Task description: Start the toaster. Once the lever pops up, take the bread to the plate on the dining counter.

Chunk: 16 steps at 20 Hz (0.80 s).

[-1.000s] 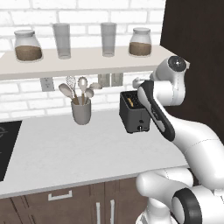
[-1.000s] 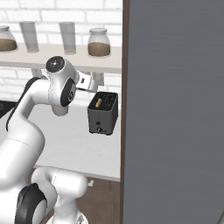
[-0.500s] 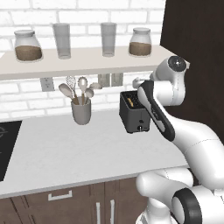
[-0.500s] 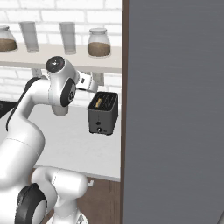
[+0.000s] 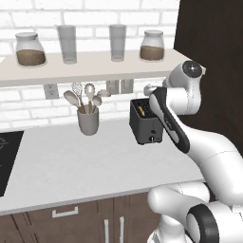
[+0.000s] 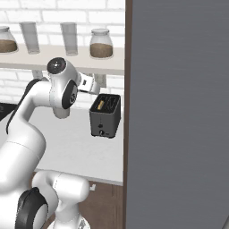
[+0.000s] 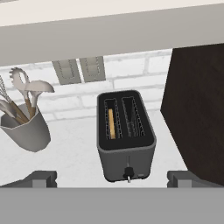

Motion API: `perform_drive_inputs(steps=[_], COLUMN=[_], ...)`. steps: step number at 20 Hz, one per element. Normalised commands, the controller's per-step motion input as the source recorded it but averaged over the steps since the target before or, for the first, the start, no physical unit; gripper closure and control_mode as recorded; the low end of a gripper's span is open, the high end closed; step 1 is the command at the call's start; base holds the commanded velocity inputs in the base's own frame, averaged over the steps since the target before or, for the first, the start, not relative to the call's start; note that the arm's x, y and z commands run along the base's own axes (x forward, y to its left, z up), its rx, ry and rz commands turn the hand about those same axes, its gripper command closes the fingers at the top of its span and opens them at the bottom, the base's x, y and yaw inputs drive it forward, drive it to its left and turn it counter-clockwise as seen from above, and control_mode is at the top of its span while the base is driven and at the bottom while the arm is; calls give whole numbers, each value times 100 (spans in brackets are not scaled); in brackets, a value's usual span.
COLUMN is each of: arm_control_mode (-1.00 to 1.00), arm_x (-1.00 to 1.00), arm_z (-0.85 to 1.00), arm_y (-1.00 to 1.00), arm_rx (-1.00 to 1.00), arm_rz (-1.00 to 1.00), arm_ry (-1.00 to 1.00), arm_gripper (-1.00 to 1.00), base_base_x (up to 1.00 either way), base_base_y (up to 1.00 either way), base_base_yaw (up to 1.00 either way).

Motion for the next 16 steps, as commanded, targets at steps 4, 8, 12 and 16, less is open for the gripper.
perform_drive_inputs(steps=[4,8,12,16], arm_control_mode=[-100,-100,-100,-100], arm_x=[0,0,0,0], arm_z=[0,0,0,0], arm_y=[0,0,0,0], arm_rx=[0,0,0,0], arm_rz=[0,0,0,0], arm_ry=[0,0,0,0], arm_gripper=[-100,-100,-100,-100], base_base_x=[0,0,0,0], base_base_y=[0,0,0,0], base_base_yaw=[0,0,0,0])
